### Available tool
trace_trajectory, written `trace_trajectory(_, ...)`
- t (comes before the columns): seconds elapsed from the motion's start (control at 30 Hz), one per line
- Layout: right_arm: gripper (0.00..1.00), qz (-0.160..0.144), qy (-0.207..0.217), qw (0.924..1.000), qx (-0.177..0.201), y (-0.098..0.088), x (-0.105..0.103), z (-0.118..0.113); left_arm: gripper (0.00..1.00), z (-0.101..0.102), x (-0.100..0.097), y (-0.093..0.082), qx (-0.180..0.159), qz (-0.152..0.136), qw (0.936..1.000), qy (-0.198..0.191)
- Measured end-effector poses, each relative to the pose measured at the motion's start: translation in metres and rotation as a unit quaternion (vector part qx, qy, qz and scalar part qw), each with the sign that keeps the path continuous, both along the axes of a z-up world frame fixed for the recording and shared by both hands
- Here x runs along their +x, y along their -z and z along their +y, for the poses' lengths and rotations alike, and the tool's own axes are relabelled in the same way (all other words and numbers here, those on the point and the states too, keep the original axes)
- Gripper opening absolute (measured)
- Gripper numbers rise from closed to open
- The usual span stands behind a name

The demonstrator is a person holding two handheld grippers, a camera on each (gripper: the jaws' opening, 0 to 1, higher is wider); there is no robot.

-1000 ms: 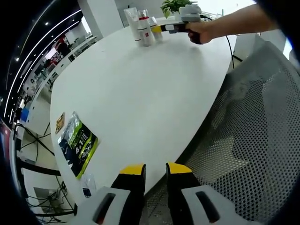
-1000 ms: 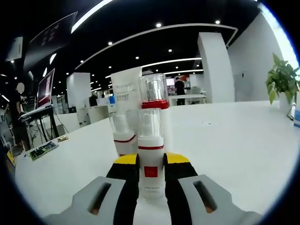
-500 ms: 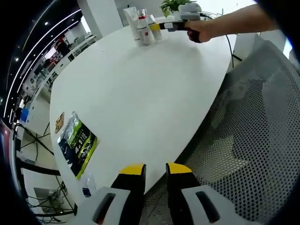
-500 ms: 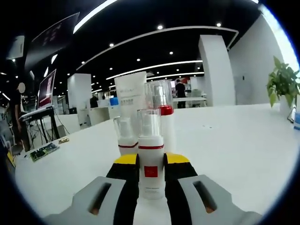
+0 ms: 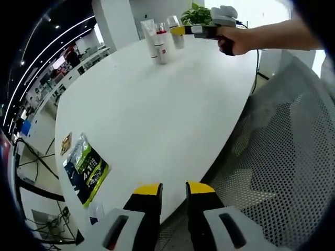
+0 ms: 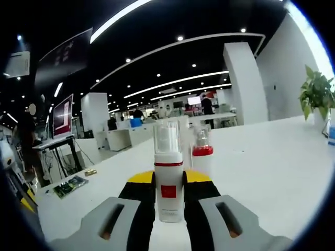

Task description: Arrange the skincare products in the storage area until every visible bottle or jar stands upright without overlapping.

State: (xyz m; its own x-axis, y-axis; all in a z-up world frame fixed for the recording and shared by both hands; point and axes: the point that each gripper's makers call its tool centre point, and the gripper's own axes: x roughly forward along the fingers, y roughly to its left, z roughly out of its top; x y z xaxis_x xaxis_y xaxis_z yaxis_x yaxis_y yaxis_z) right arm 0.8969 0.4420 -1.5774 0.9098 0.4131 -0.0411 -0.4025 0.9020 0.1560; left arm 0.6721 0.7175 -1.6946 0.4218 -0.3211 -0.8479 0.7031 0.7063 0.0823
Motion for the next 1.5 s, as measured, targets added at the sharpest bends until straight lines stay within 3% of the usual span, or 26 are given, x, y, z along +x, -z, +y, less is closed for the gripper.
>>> trace_trajectory(0.1,0.18,-0.001,-0.018,0.9996,0.020,-0.013,-0.014,0.019,0.20,-0.005,0.004,-0.007,-0.020,-0.017,0.9997,-0.001)
trace_trajectory(0.17,0.18,-0.006,-0.028,0.9996,0.008,-0.020,-0.022,0.031,0.20,-0.007,0.005,-0.011,-0.031,-0.025,0.9992,-0.003)
trace_trajectory(0.23,0.18,-0.007,-0.038,0.9989,0.024,-0.028,-0.029,0.043,0.20,-0.009,0.007,-0.016,-0.040,-0.033,0.9986,-0.004)
trace_trajectory(0.5,0.18,-0.013,-0.081,0.9963,0.026,-0.052,-0.053,0.083,0.23,-0.015,0.017,-0.036,-0.084,-0.064,0.9942,-0.018)
trace_trajectory(0.63,0.18,-0.012,-0.121,0.9924,0.017,-0.055,-0.069,0.109,0.26,-0.019,0.019,-0.044,-0.106,-0.078,0.9912,-0.021)
trace_trajectory(0.7,0.18,-0.011,-0.130,0.9913,0.014,-0.056,-0.077,0.121,0.27,-0.028,0.019,-0.054,-0.143,-0.088,0.9857,-0.017)
trace_trajectory(0.97,0.18,0.000,-0.179,0.9830,0.042,-0.062,-0.112,0.171,0.33,-0.040,0.017,-0.076,-0.204,-0.108,0.9730,-0.008)
trace_trajectory(1.17,0.18,0.019,-0.234,0.9703,0.060,-0.062,-0.142,0.209,0.38,-0.038,0.023,-0.086,-0.220,-0.131,0.9664,-0.017)
trace_trajectory(1.23,0.18,0.023,-0.237,0.9692,0.064,-0.062,-0.146,0.213,0.39,-0.040,0.023,-0.091,-0.232,-0.138,0.9626,-0.015)
trace_trajectory(1.5,0.18,0.039,-0.271,0.9601,0.059,-0.056,-0.165,0.235,0.39,-0.041,0.024,-0.097,-0.247,-0.145,0.9579,-0.018)
